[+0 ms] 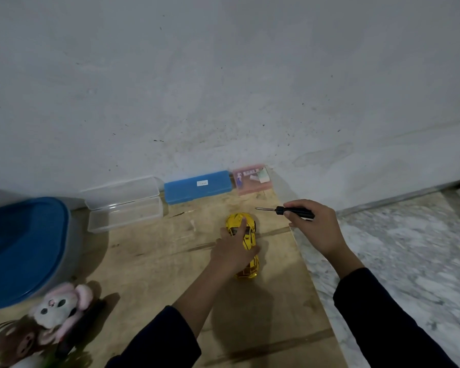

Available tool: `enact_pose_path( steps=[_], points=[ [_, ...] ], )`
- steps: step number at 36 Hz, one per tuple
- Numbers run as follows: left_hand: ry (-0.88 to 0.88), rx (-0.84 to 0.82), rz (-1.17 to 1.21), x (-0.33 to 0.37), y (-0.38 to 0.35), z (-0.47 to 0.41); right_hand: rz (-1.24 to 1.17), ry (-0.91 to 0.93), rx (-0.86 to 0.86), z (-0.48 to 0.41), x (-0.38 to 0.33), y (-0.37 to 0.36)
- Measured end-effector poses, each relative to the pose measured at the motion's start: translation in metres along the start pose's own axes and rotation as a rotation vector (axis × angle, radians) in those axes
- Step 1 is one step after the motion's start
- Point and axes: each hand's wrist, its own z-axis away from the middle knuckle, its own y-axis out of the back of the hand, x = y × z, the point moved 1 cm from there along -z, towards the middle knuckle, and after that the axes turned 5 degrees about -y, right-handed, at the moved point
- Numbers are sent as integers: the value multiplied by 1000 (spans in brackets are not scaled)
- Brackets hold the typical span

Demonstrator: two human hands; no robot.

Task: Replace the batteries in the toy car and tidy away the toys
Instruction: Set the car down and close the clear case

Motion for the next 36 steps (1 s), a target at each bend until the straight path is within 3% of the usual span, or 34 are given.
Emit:
enact_pose_path(
  steps=[10,19,25,32,36],
  points=[
    [-67,-86,274,-19,11,4,44,2,-42,2,2,-9],
    [-73,17,630,-51,10,13,12,-24,-125,-2,-7,-45],
    [-60,278,755,-107,29,26,11,-38,-191,-8,-25,-102],
    [120,782,868,-207,83,39,9,-79,-291,-12,-41,-199],
    [158,818,774,-250,101,33,88,-22,-315,-20,-46,-247]
  ],
)
